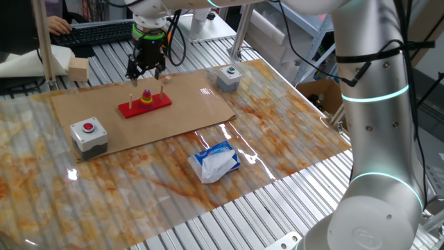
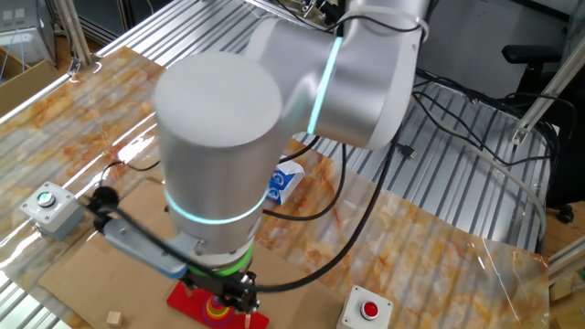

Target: Take out one Hanoi block and throw it aside

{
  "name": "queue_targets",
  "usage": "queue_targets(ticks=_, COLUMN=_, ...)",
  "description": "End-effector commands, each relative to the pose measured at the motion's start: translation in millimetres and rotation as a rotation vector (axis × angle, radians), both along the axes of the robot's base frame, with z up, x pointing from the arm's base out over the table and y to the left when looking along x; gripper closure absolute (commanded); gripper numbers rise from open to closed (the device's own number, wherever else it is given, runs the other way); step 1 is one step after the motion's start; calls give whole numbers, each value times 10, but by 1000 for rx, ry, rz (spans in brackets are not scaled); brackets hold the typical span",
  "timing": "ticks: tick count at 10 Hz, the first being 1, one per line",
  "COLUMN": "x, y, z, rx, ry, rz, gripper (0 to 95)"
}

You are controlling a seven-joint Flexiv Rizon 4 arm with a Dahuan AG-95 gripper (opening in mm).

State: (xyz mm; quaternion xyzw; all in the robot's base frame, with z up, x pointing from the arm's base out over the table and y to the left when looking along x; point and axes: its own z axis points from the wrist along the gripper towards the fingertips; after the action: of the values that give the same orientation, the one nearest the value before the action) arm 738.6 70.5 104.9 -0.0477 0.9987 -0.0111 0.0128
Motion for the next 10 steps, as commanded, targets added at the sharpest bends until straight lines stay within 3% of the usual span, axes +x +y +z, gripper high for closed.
queue_targets(ticks=1, x=28, y=-25, z=-47, rx=-1, ry=6, rz=6, gripper=190)
queue_targets(ticks=2, x=36, y=-39, z=-69, rx=0, ry=6, rz=5, gripper=190)
queue_targets(ticks=3, x=46, y=-49, z=-95, rx=2, ry=6, rz=8, gripper=380)
queue_targets(ticks=4, x=47, y=-46, z=-113, rx=2, ry=5, rz=11, gripper=380)
queue_targets(ticks=5, x=45, y=-44, z=-116, rx=3, ry=3, rz=11, gripper=570)
queue_targets(ticks=8, x=40, y=-41, z=-119, rx=4, ry=4, rz=16, gripper=570)
queue_targets(ticks=9, x=39, y=-40, z=-120, rx=4, ry=4, rz=21, gripper=760)
queue_targets(ticks=10, x=32, y=-36, z=-126, rx=4, ry=4, rz=21, gripper=760)
